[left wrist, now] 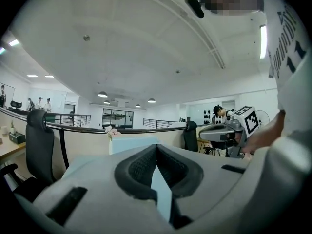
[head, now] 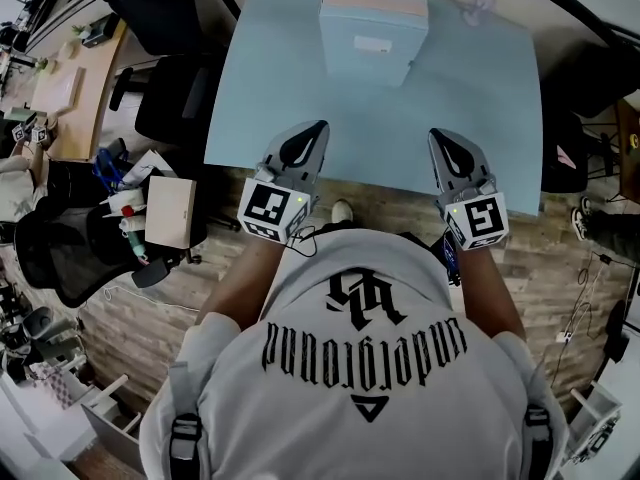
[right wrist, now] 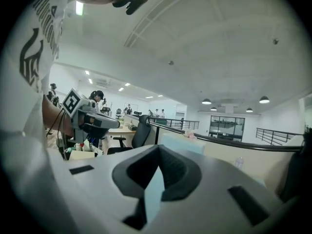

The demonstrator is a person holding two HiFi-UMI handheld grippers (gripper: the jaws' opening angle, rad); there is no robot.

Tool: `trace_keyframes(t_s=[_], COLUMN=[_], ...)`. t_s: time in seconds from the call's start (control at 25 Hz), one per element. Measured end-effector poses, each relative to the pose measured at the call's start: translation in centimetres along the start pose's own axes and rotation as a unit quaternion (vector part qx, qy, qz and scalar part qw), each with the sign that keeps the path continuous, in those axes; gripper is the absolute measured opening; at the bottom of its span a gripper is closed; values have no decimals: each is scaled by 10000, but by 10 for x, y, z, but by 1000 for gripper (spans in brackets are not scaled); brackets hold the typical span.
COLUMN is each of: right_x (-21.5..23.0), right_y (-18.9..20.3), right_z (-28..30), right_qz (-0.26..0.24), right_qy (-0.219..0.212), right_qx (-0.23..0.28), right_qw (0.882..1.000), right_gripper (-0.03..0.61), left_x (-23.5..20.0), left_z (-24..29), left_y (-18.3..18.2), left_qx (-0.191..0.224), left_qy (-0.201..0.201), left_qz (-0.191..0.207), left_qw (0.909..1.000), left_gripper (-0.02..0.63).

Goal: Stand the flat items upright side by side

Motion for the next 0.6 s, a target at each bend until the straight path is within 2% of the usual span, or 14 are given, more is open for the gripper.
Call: trace_keyframes(t_s=[0.24, 0.44, 0.6], right_x=[0, -10, -23], right_y=[4, 11, 24], right_z=[-65, -140, -197], right_qz=[-11, 6, 36], right_qy=[-222, -443, -536], right_qx=[83, 201, 213], right_qw=[9997, 9988, 9983], right_gripper=[5, 5, 5], left_x=[70, 144, 191], left_z=[-18, -43, -63], left_y=[8, 18, 40], left_qx=[48, 285, 348], left_qy=[-30, -126, -231], left_qz=[43, -19, -135], left_qw=[10000, 9995, 9990], left_gripper=[-2, 0, -2])
Point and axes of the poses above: the fingertips, and each gripper's own axes: z forward along the fingers, x to its right, y out of its underside, the point moved 6 cm from there along -z, backward along the fingers, and after that the axes turned 13 degrees about -z, right-handed, at the moved point
